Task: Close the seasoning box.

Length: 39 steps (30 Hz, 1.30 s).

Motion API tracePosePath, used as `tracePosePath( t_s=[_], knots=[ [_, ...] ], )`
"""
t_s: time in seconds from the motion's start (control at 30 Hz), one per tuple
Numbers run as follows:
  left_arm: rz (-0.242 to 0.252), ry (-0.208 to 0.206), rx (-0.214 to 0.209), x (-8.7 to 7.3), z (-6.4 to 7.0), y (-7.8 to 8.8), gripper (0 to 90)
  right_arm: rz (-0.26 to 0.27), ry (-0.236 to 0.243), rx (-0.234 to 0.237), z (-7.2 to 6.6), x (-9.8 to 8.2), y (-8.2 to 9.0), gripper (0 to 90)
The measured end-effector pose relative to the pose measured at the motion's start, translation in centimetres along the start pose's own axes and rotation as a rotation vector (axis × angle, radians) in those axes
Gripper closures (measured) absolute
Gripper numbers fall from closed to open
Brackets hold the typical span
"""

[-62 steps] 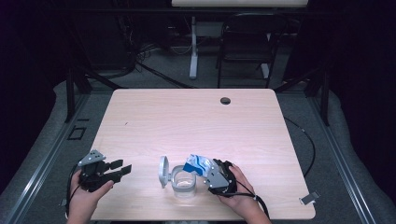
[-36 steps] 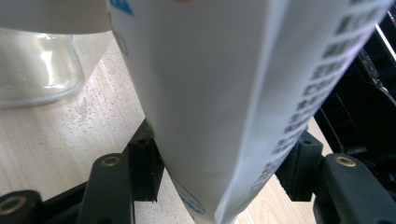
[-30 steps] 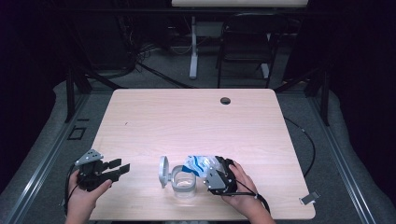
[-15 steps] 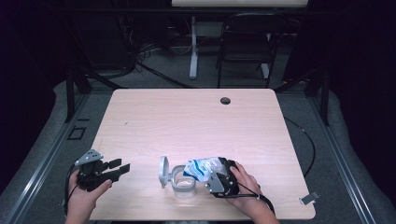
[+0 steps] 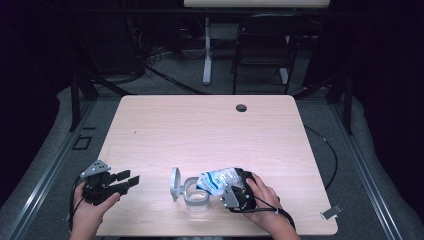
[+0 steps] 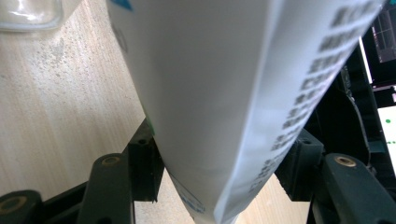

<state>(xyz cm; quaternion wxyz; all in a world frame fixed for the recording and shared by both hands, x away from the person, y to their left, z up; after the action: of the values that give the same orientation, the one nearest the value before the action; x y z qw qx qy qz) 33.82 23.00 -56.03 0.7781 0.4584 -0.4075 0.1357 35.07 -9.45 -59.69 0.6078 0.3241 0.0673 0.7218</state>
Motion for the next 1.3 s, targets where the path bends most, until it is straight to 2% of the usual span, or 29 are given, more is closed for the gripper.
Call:
tracePosePath(
  t_s=[0.13, 0.17, 0.3, 0.43, 0.5, 0.6, 1.17, 1.2, 1.3],
  knots=[
    [0.001, 0.003, 0.000, 0.0, 0.0, 0.0, 52.4, -0.023, 0.038, -0.009, 0.3, 0.0, 0.2, 42.4],
    [0.002, 0.004, 0.001, 0.0, -0.1, 0.0, 52.4, -0.006, 0.029, -0.012, 0.3, 0.1, 0.1, 42.5],
    [0.005, 0.007, 0.001, 0.0, -0.1, 0.0, 52.4, -0.009, 0.044, -0.014, 0.4, 0.1, 0.1, 42.4],
    [0.005, 0.007, 0.001, 0.0, -0.1, 0.1, 52.4, -0.032, 0.074, -0.018, 0.6, 0.1, 0.3, 42.4],
    [0.005, 0.007, 0.001, 0.0, -0.1, 0.1, 52.4, -0.013, 0.063, -0.015, 0.5, 0.2, 0.1, 42.5],
    [0.005, 0.007, 0.002, 0.0, -0.1, 0.1, 52.4, -0.011, 0.070, -0.014, 0.6, 0.3, 0.1, 42.5],
    [0.004, 0.007, 0.002, 0.0, -0.1, 0.1, 52.4, -0.025, 0.134, -0.011, 1.1, 0.4, 0.3, 42.5],
    [-0.001, 0.006, 0.002, 0.0, -0.2, 0.1, 52.4, -0.039, 0.151, -0.010, 1.2, 0.4, 0.4, 42.5],
    [-0.001, 0.006, 0.002, 0.0, -0.2, 0.1, 52.4, -0.021, 0.151, -0.011, 1.2, 0.6, 0.3, 42.5]
  ],
)
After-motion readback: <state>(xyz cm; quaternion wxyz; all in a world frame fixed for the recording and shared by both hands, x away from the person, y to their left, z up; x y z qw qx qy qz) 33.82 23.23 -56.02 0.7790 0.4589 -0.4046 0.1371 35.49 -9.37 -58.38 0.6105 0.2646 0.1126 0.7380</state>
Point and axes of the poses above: each handheld gripper's, and its own axes: y roughly backward along the jaws, x roughly out of its top, z roughly to its right, the point moved 10 cm from there along -y, roughly forward along the jaws, and after that the axes turned 2 degrees about y, right-handed, at the moved point
